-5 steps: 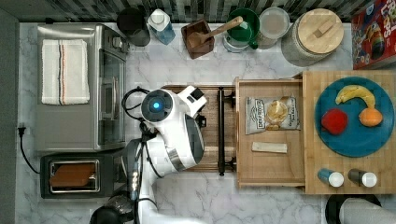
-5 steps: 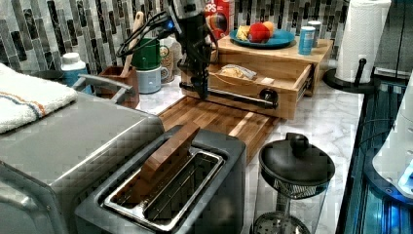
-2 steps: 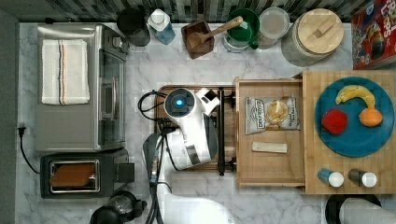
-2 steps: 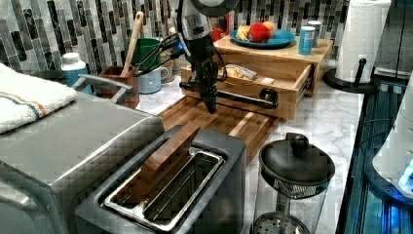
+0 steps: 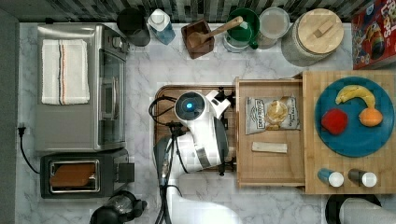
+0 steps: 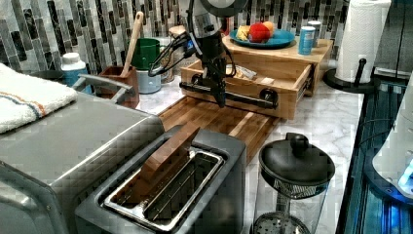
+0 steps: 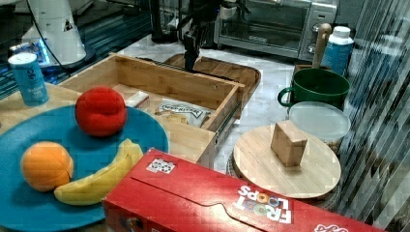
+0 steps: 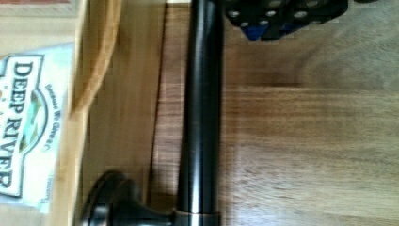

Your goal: Close the drawer.

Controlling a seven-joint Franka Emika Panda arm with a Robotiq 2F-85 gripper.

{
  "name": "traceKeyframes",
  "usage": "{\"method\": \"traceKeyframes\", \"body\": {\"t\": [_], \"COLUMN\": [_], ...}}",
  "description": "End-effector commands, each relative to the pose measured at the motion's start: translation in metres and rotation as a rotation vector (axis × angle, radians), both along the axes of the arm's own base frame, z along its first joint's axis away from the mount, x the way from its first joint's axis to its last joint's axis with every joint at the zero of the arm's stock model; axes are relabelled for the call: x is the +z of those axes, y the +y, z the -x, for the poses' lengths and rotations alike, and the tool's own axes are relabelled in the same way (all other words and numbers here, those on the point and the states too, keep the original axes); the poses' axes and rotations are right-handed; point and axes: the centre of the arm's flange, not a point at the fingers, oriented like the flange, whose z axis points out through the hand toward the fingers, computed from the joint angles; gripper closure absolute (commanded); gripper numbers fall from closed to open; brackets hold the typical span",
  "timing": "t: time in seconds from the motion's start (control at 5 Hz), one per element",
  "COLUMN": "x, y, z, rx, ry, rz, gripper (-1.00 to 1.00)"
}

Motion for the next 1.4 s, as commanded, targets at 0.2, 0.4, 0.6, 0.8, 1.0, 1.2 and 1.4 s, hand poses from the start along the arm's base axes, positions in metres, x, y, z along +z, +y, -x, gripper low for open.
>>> {"method": "traceKeyframes", "body": {"t": [0.2,0.4,0.6,0.8,1.0,1.2,1.4], "x": [0.05,0.057,0.056,0.058,0.063,0.068,0.071], "y": [-0.07,-0.105,-0.129,-0.15,-0.183,-0.213,-0.248], "z": [-0.03,-0.03,-0.024,-0.017,-0.017,-0.019,-0.019], "rx": [0.081,0.075,0.07,0.039,-0.047,-0.033,-0.007], "ry": [-0.179,-0.165,-0.153,-0.16,-0.139,-0.144,-0.166], "rz": [-0.013,-0.019,-0.008,0.005,0.0,0.027,0.064], "gripper": [1.0,1.0,1.0,1.0,1.0,1.0,1.0]}}
